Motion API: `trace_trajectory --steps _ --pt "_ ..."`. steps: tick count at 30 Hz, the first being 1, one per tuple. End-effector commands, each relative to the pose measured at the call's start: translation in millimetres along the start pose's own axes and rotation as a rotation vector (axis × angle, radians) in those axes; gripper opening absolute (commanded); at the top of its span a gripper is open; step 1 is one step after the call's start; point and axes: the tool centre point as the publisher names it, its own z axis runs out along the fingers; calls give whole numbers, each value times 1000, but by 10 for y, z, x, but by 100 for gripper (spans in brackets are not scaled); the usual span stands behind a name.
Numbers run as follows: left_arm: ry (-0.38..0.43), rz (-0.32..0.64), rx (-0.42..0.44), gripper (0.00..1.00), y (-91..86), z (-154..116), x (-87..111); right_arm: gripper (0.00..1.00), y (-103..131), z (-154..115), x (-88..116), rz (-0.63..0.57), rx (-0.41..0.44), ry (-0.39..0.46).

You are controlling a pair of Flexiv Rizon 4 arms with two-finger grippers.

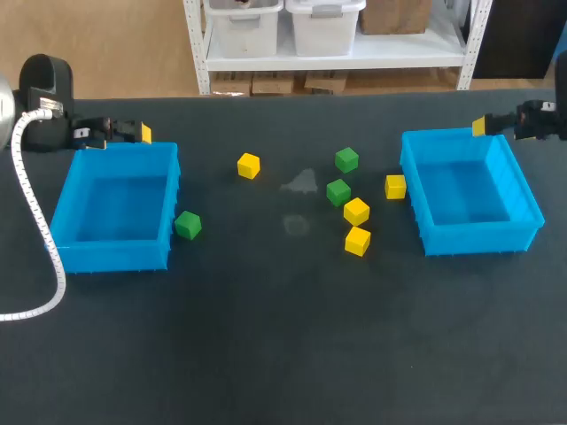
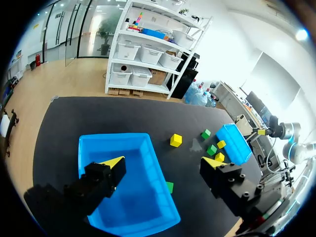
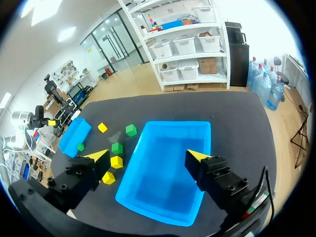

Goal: Put the green cubes in the right bin and the yellow cubes in the left bin.

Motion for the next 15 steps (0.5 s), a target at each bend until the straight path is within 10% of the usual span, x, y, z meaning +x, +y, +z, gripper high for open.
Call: trace_trajectory --steps 1,15 --pt "-6 2 9 100 19 0 13 100 7 -3 1 0 4 0" --pt "-6 2 9 100 19 0 13 100 286 162 -471 -89 55 14"
